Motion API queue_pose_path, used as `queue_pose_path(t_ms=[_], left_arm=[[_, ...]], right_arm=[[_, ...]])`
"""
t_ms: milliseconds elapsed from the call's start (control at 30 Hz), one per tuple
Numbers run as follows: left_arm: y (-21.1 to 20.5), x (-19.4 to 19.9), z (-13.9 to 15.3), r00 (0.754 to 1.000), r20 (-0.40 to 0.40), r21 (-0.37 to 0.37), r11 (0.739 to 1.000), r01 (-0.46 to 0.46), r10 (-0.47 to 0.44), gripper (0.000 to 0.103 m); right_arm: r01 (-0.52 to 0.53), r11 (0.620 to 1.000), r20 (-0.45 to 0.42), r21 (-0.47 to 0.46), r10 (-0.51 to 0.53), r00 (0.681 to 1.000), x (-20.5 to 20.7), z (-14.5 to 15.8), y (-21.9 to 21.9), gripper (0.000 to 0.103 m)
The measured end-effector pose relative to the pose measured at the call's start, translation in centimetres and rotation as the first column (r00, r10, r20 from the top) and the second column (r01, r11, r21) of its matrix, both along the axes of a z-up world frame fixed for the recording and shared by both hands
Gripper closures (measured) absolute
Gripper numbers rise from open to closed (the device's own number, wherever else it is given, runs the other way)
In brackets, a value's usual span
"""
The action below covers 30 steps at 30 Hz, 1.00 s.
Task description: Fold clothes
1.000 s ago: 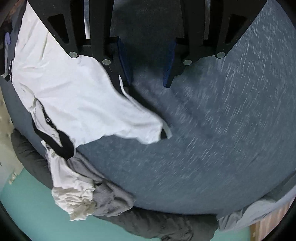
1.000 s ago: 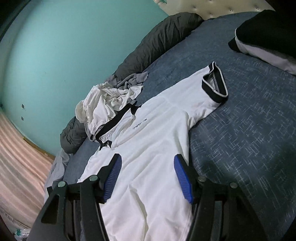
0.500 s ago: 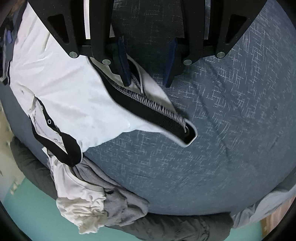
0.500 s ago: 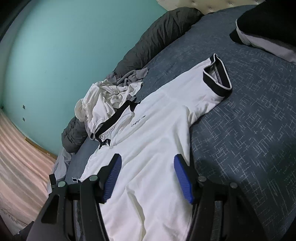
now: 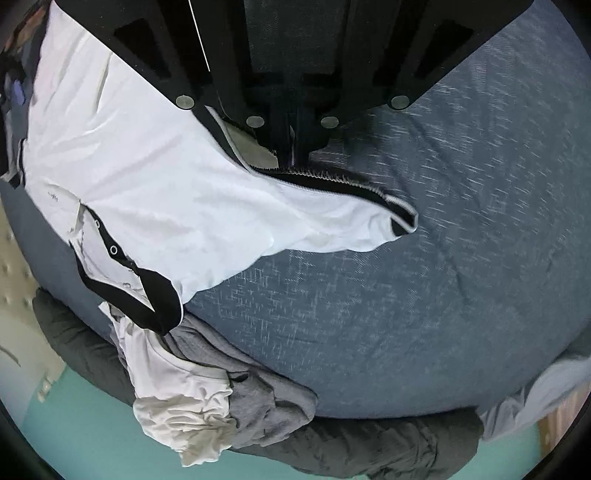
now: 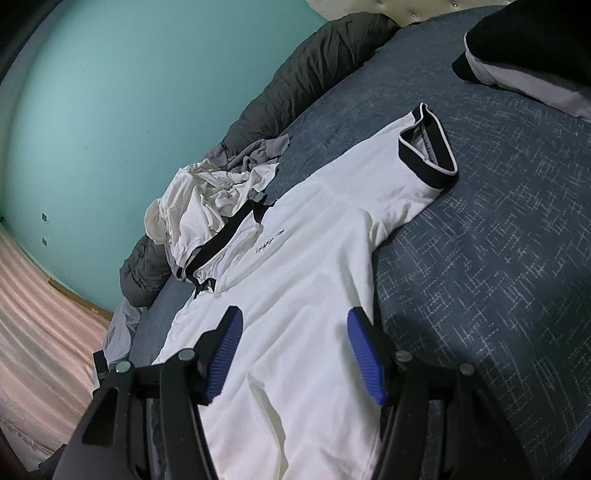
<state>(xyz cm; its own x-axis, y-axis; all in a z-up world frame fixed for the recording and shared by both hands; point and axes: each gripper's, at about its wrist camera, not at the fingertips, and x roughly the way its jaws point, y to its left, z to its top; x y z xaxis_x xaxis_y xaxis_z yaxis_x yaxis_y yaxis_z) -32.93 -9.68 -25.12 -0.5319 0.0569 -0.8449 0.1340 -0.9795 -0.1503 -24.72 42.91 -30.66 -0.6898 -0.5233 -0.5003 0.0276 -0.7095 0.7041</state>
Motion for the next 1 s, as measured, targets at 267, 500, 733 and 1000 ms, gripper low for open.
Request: queue_pose_path(t_ms=[267, 500, 733, 1000], left_arm=[[-2.8, 2.8, 1.6, 0.999, 0.034, -0.036, 0.999, -0.017, 0.018, 0.102], [-6.1, 4.1, -2.1, 0.988, 0.098, 0.09, 0.988, -0.128, 0.119, 0.102], [-6.3, 4.2, -2.5, 0.989, 0.093, 0.109, 0.986, -0.127, 0.117, 0.096], [-4.2, 3.7, 2.9, 0.998, -0.014, 0.076, 0.995, -0.068, 0.069, 0.06]], right_arm=[[0.003, 1.0, 0.0, -0.019, -0.003, 1.0, 0.0, 0.1, 0.2, 0.043], [0.001, 1.0, 0.0, -0.029, -0.001, 1.0, -0.1, 0.0, 0.4, 0.043], [0.006, 1.0, 0.002, -0.029, -0.006, 1.0, -0.1, -0.1, 0.4, 0.043], [0.006, 1.0, 0.0, -0.031, -0.006, 1.0, -0.1, 0.0, 0.3, 0.042]])
